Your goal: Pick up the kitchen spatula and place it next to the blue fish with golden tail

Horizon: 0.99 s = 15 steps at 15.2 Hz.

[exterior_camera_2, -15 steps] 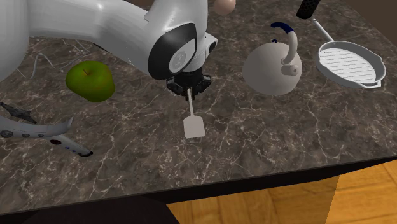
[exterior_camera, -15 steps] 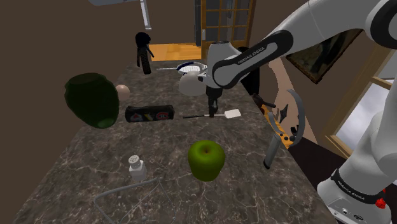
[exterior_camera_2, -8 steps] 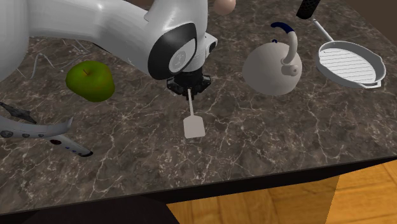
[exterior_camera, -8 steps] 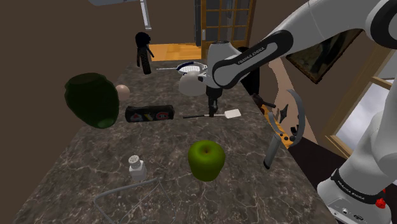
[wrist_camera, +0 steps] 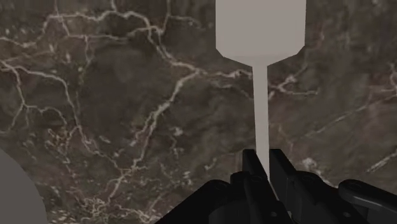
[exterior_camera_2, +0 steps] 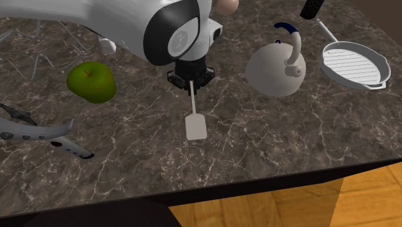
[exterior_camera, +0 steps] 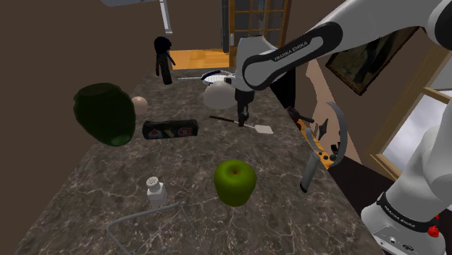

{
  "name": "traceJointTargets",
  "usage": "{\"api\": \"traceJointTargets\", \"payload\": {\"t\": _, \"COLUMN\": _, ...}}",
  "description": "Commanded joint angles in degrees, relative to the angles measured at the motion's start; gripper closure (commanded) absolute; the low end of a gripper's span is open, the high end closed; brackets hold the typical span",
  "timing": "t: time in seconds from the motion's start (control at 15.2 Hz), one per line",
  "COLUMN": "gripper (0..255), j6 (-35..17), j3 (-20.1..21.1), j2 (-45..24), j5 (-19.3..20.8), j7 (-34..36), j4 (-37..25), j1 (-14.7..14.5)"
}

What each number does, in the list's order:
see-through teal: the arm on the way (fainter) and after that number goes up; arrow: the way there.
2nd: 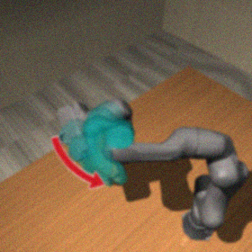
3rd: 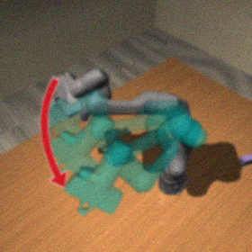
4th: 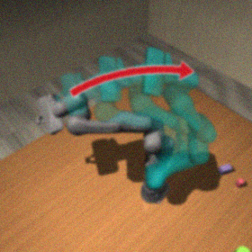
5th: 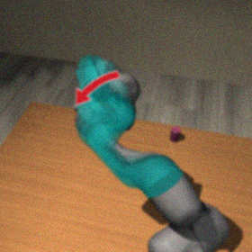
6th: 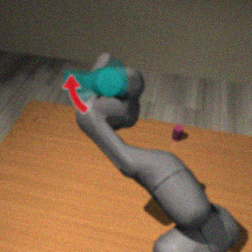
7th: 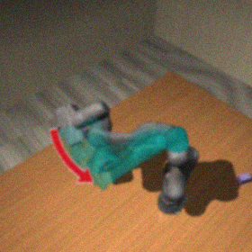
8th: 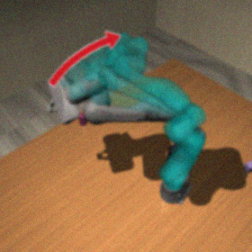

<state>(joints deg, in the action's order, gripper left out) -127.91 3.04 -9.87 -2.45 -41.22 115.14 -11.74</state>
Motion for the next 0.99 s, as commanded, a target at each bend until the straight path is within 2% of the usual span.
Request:
{"api": "traceJointTargets", "payload": {"t": 0.0, "gripper": 255, "j6": 1.5, "j3": 0.1, "j2": 0.7, "j5": 0.0, "j7": 0.2, "j4": -0.8, "j1": -0.1}}
{"api": "traceJointTargets", "payload": {"t": 0.92, "gripper": 255, "j6": 11.5, "j3": 0.0, "j2": 4.4, "j5": 0.0, "j7": 0.5, "j4": -7.1, "j1": 0.0}}
